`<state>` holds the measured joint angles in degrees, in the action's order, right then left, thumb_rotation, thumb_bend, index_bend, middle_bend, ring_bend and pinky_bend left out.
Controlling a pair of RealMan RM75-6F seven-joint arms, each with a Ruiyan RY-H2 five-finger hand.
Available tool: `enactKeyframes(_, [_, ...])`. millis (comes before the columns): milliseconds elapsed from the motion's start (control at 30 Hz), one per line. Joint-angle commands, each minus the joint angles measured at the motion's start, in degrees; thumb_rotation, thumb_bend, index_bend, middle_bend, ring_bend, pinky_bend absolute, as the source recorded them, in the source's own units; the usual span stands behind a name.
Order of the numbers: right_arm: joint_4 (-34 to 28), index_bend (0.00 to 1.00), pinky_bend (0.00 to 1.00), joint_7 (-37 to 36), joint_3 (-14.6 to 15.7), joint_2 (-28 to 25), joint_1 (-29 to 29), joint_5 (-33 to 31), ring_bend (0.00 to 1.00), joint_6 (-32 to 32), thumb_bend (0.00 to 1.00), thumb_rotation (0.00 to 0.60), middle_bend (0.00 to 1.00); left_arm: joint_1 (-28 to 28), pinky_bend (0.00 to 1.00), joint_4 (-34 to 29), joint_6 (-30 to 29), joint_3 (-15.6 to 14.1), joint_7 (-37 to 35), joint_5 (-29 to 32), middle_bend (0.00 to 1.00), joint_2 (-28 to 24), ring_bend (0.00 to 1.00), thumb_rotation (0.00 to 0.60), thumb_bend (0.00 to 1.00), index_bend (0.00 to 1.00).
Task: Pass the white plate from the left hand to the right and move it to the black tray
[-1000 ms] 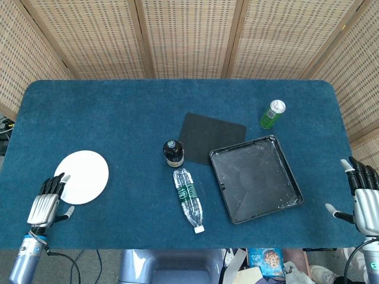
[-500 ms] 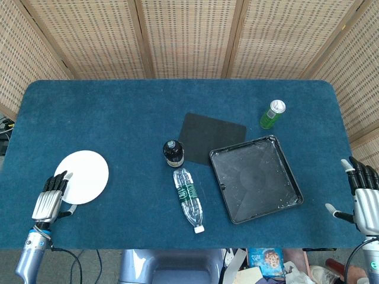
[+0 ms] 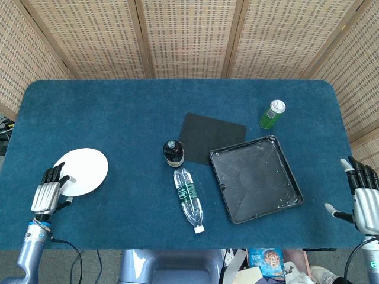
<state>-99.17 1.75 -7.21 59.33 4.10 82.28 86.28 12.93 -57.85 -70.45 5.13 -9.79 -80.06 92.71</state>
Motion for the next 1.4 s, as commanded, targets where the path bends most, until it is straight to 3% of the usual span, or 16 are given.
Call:
enactKeyframes(33, [0.0, 0.0, 0.0, 0.0, 0.0, 0.0, 0.0, 0.0, 0.0, 0.0, 0.0, 0.6, 0.0, 0.3, 0.0, -0.2, -1.4, 0.8, -1.9, -0.5, 0.0, -0.1, 0.0, 0.6, 0.5, 0.51])
enactKeyframes(200, [0.0, 0.0, 0.0, 0.0, 0.1, 0.0, 0.0, 0.2, 0.0, 0.1, 0.0, 0.6, 0.0, 0.4, 0.0, 0.2, -5.3, 2.0, -6.4, -1.8, 0.0, 0.3, 0.0, 0.6, 0.5, 0.69])
enactKeyframes(367, [0.0, 0.0, 0.0, 0.0, 0.1, 0.1, 0.1, 0.3, 0.0, 0.1, 0.0, 0.6, 0.0, 0.7, 0.0, 0.5, -10.2, 2.8, -10.9, -4.2, 0.0, 0.3, 0.0, 0.6, 0.5, 0.74])
enactKeyframes(567, [0.0, 0.0, 0.0, 0.6, 0.1, 0.4, 0.1, 0.2, 0.0, 0.0, 0.0, 0.6, 0.0, 1.7, 0.0, -3.0, -16.0, 2.5, -13.7, -9.3, 0.0, -1.7, 0.0, 0.6, 0.51, 0.77])
enactKeyframes(900, [0.1, 0.0, 0.0, 2.4, 0.2, 1.1, 0.5, -0.2, 0.0, -0.4, 0.0, 0.6, 0.0, 4.4, 0.0, -12.1, -23.5, -1.7, -18.3, -21.6, 0.0, -6.4, 0.0, 0.6, 0.51, 0.78])
enactKeyframes(1167, [0.3, 0.0, 0.0, 3.7, 0.1, 1.7, 0.7, -0.7, 0.0, -0.8, 0.0, 0.6, 0.0, 8.4, 0.0, -17.3, -22.8, -5.5, -23.1, -29.2, 0.0, -8.2, 0.0, 0.6, 0.51, 0.79])
enactKeyframes(1300, [0.5, 0.0, 0.0, 4.5, 0.1, 2.0, 0.9, -1.0, 0.0, -1.0, 0.0, 0.6, 0.0, 10.1, 0.0, -18.6, -21.9, -5.5, -22.2, -30.4, 0.0, -6.7, 0.0, 0.6, 0.51, 0.79])
enactKeyframes(1400, [0.7, 0.0, 0.0, 4.9, 0.0, 2.3, 1.0, -1.1, 0.0, -1.1, 0.0, 0.6, 0.0, 11.6, 0.0, -18.0, -22.3, -3.8, -21.8, -30.2, 0.0, -3.2, 0.0, 0.6, 0.51, 0.8])
